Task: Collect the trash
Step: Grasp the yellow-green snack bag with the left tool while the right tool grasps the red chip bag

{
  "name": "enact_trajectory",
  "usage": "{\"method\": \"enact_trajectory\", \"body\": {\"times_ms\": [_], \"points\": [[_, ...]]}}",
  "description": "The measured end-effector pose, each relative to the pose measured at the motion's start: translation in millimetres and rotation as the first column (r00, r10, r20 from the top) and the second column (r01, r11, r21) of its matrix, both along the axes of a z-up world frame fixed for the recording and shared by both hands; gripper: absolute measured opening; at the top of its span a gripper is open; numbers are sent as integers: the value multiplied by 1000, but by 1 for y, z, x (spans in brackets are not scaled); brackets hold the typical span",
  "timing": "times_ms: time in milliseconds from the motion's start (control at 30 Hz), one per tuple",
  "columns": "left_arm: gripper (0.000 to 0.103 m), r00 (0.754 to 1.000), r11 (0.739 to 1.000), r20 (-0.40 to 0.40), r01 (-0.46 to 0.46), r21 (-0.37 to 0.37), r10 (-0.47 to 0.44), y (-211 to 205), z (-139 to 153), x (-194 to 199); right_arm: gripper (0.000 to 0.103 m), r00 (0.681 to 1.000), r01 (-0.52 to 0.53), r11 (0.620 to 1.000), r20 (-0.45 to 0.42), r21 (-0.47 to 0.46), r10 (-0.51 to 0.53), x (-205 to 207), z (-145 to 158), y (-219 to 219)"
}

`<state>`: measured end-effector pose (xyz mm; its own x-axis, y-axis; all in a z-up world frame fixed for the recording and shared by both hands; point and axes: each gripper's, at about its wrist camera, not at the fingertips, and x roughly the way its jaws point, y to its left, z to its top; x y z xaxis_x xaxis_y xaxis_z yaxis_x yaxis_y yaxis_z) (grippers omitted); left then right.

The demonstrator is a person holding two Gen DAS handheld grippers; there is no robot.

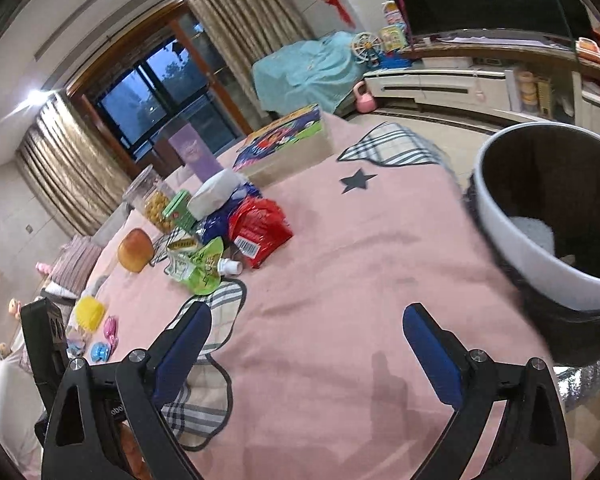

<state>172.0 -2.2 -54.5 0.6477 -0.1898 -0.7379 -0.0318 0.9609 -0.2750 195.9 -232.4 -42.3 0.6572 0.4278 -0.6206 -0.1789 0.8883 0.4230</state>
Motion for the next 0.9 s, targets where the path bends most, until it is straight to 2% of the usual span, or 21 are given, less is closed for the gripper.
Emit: {"method": "enact_trajectory", "body": {"times_ms": [267, 900], "points": [[72, 999, 999, -8, -50, 1, 50, 26, -3, 9, 98, 999, -40, 997, 7, -62, 41, 16, -8, 26], [73, 997, 994, -36, -74, -82, 72, 55, -5, 77, 97, 996, -90, 993, -21, -74, 89, 75, -18, 61]]}}
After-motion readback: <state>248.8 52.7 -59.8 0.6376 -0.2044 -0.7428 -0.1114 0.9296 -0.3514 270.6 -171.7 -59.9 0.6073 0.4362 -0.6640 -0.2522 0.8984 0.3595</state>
